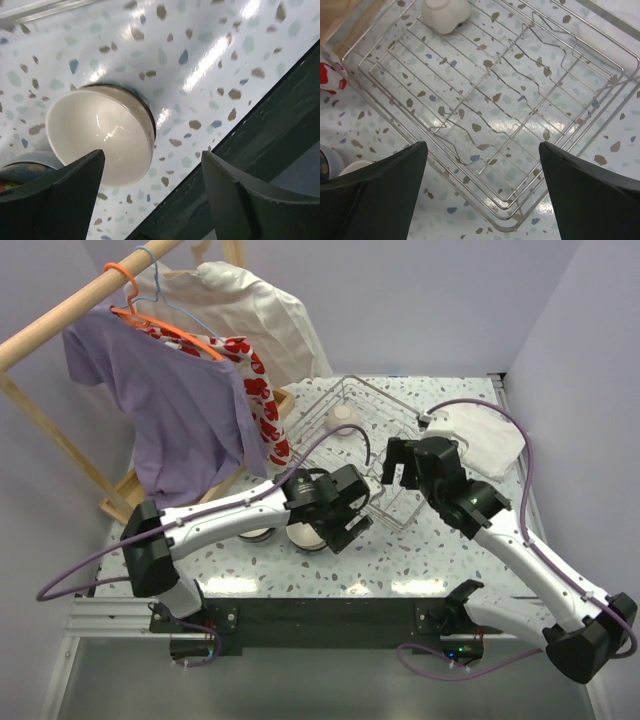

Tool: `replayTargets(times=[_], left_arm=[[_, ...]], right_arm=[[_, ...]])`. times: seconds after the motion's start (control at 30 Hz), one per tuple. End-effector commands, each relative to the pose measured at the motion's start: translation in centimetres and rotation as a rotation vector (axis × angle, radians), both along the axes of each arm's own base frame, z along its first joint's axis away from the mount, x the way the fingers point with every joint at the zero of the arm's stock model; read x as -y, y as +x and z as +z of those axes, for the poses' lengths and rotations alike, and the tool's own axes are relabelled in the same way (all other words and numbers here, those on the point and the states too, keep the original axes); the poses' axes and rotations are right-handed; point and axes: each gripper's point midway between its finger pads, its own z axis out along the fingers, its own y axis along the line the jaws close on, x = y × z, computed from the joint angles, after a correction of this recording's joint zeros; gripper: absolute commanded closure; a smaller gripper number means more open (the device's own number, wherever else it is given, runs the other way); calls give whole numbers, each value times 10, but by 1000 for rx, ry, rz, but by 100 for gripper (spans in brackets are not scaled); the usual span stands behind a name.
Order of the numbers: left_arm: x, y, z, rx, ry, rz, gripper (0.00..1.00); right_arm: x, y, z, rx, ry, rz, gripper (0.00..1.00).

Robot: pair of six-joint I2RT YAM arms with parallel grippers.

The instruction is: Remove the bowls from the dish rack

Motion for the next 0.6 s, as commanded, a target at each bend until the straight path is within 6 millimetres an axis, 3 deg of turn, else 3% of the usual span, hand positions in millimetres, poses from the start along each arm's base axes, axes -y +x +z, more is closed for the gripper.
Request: replayTargets(times=[0.0,0.03,0.1,0.13,0.17,0.23,0.27,0.4,0.57], left_arm=[[6,34,67,169,-267,121,15],[0,37,65,175,-275,142,13],[-15,51,83,223,-346,204,10],[-23,52,77,226,-341,221,7],[-32,55,85,249,-366,239,6],[-54,68,82,284,-352,307,3],[-64,70,89,316,-364,329,1],[-100,79,91,423,-360,439,0],[-140,75,97,540,-389,528,0]], right_arm=[[-13,16,40,57,44,10,2],[-14,19,42,55,43,11,2],[-21,26,47,52,53,27,1],[-22,29,48,45,61,26,1],[-25,33,58,54,79,32,1],[-32,42,52,15,96,44,1],[-36,46,58,19,115,48,1],[-46,73,47,-22,194,36,1],[-55,101,35,-31,333,-19,1]])
